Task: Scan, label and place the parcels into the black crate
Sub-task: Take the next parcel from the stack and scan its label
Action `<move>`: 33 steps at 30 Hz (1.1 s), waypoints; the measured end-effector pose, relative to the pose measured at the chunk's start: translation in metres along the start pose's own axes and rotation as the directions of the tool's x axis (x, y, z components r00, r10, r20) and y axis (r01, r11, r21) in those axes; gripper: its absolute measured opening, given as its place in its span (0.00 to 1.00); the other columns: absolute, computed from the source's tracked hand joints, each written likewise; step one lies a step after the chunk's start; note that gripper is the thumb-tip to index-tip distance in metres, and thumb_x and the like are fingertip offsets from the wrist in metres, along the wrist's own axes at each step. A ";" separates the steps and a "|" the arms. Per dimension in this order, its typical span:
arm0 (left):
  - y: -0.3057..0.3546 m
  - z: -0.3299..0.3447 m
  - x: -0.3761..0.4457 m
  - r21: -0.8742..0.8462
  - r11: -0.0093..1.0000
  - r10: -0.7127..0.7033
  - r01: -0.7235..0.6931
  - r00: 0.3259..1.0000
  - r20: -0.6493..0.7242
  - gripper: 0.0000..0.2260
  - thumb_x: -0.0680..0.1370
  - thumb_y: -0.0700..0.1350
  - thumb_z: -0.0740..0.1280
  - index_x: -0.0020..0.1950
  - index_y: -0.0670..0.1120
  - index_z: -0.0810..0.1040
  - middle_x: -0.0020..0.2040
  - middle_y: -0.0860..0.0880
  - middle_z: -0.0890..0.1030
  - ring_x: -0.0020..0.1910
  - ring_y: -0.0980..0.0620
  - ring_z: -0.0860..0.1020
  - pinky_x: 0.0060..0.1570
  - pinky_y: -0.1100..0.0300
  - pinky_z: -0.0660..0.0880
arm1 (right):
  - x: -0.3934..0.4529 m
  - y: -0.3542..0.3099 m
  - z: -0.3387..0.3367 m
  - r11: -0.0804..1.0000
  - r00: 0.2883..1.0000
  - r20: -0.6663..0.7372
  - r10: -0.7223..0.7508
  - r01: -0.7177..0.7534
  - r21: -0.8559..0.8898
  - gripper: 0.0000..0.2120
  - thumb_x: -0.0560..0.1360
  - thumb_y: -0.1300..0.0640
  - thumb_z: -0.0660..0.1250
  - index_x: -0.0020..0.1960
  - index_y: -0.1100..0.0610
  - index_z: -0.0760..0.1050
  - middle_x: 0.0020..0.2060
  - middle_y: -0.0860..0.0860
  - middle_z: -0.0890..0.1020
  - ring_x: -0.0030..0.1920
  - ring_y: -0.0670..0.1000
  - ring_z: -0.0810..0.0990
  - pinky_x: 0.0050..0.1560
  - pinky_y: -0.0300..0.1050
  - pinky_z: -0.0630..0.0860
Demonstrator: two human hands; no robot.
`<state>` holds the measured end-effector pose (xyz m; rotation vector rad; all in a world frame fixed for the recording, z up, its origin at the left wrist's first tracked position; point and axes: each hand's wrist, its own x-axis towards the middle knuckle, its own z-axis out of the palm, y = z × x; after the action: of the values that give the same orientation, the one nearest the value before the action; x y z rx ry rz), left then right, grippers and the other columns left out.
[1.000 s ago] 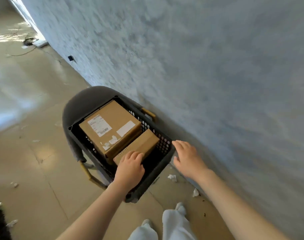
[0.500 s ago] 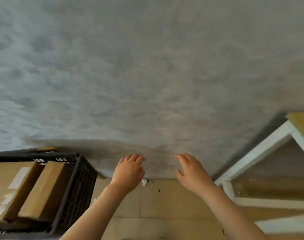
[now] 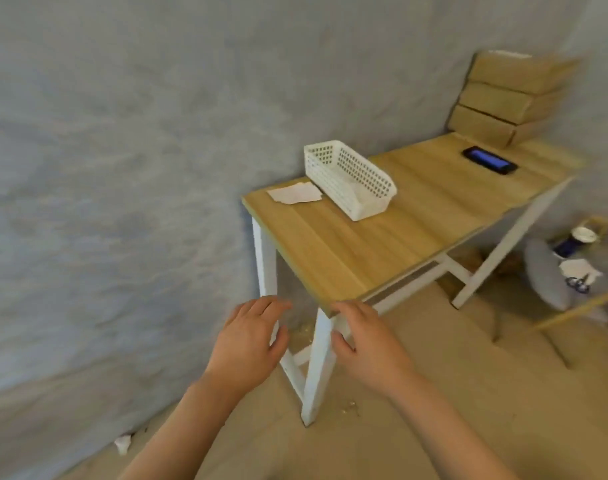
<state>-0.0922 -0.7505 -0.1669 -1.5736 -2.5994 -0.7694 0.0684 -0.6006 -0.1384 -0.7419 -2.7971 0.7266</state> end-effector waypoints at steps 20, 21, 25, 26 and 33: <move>0.271 0.197 0.402 -0.039 0.912 0.408 -0.408 0.897 0.167 0.16 0.80 0.48 0.61 0.68 0.53 0.75 0.65 0.56 0.76 0.65 0.54 0.72 0.66 0.57 0.69 | 0.075 0.401 -0.238 0.908 0.886 -0.237 0.399 -0.418 -0.036 0.20 0.80 0.50 0.60 0.72 0.49 0.65 0.67 0.46 0.71 0.67 0.49 0.70 0.66 0.44 0.70; 0.283 0.206 0.421 -0.033 0.907 0.418 -0.419 0.893 0.168 0.16 0.80 0.49 0.61 0.67 0.53 0.75 0.64 0.56 0.76 0.65 0.54 0.72 0.65 0.56 0.71 | 0.082 0.420 -0.250 0.906 0.882 -0.248 0.401 -0.421 -0.033 0.20 0.80 0.51 0.60 0.71 0.49 0.65 0.66 0.46 0.71 0.67 0.49 0.71 0.66 0.45 0.70; 0.331 0.242 0.490 -0.035 0.900 0.434 -0.433 0.890 0.136 0.19 0.77 0.53 0.55 0.64 0.52 0.77 0.62 0.54 0.79 0.63 0.52 0.75 0.62 0.54 0.73 | 0.112 0.502 -0.300 0.913 0.872 -0.304 0.383 -0.408 -0.019 0.19 0.79 0.50 0.62 0.69 0.48 0.67 0.64 0.45 0.72 0.64 0.48 0.73 0.65 0.46 0.72; 0.343 0.251 0.505 -0.029 0.904 0.426 -0.426 0.898 0.110 0.18 0.78 0.53 0.56 0.64 0.52 0.77 0.62 0.54 0.79 0.62 0.53 0.75 0.62 0.55 0.73 | 0.120 0.522 -0.313 0.917 0.872 -0.318 0.372 -0.398 -0.019 0.18 0.79 0.50 0.62 0.69 0.48 0.67 0.64 0.45 0.73 0.63 0.48 0.73 0.64 0.45 0.72; 0.421 0.307 0.586 -0.038 0.955 0.296 -0.295 0.955 0.027 0.19 0.77 0.55 0.56 0.61 0.51 0.79 0.59 0.53 0.80 0.60 0.51 0.77 0.59 0.53 0.75 | 0.168 0.636 -0.397 0.946 0.906 -0.284 0.315 -0.324 0.017 0.19 0.80 0.50 0.62 0.70 0.48 0.67 0.66 0.45 0.71 0.55 0.47 0.75 0.57 0.41 0.72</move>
<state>0.0426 0.0207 -0.1195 -1.9380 -2.3004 -0.7695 0.2999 0.1310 -0.1023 -1.2266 -2.4593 0.5694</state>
